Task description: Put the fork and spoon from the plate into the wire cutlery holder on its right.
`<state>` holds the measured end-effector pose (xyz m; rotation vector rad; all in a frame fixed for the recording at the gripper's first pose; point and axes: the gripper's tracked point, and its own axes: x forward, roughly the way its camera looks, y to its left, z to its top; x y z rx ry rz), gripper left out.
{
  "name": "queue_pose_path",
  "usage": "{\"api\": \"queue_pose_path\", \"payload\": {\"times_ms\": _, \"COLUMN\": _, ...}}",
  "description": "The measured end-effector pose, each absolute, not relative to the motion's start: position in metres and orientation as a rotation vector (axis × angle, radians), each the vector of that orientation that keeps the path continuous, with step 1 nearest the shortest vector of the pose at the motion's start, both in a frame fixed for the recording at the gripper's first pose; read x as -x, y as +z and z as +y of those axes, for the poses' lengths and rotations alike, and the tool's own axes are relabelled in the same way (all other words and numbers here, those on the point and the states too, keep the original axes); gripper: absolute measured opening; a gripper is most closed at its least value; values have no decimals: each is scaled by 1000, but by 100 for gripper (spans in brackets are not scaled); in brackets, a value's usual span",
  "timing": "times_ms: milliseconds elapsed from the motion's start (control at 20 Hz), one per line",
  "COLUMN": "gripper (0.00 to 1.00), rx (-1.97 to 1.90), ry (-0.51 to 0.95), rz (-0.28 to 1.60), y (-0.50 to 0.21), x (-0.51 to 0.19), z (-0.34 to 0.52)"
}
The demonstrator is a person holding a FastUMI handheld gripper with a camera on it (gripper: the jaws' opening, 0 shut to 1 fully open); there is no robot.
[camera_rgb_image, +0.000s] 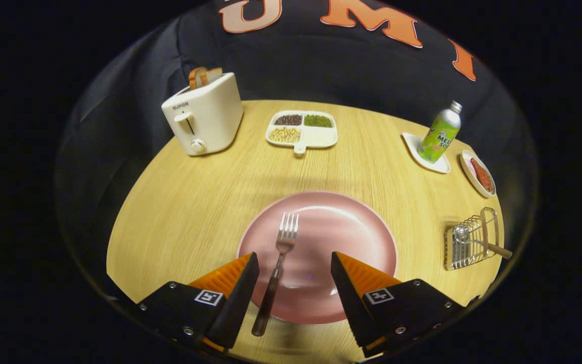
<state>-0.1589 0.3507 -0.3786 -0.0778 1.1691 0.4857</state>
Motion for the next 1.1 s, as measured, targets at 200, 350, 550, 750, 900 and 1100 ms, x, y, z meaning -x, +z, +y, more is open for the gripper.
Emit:
{"api": "queue_pose_path", "payload": {"times_ms": 200, "gripper": 71, "rx": 117, "ry": 491, "rz": 1246, "y": -394, "x": 171, "z": 354}}
{"api": "queue_pose_path", "payload": {"times_ms": 350, "gripper": 54, "rx": 162, "ry": 499, "rz": 1278, "y": -403, "x": 176, "z": 352}}
{"api": "queue_pose_path", "payload": {"times_ms": 550, "gripper": 28, "rx": 183, "ry": 499, "rz": 1305, "y": -411, "x": 181, "z": 350}}
{"api": "queue_pose_path", "payload": {"times_ms": 750, "gripper": 10, "rx": 133, "ry": 519, "rz": 1302, "y": -410, "x": 181, "z": 354}}
{"api": "queue_pose_path", "payload": {"times_ms": 900, "gripper": 5, "rx": 79, "ry": 516, "rz": 1252, "y": -400, "x": 169, "z": 350}}
{"api": "queue_pose_path", "payload": {"times_ms": 1100, "gripper": 5, "rx": 19, "ry": 471, "rz": 1129, "y": -369, "x": 137, "z": 322}}
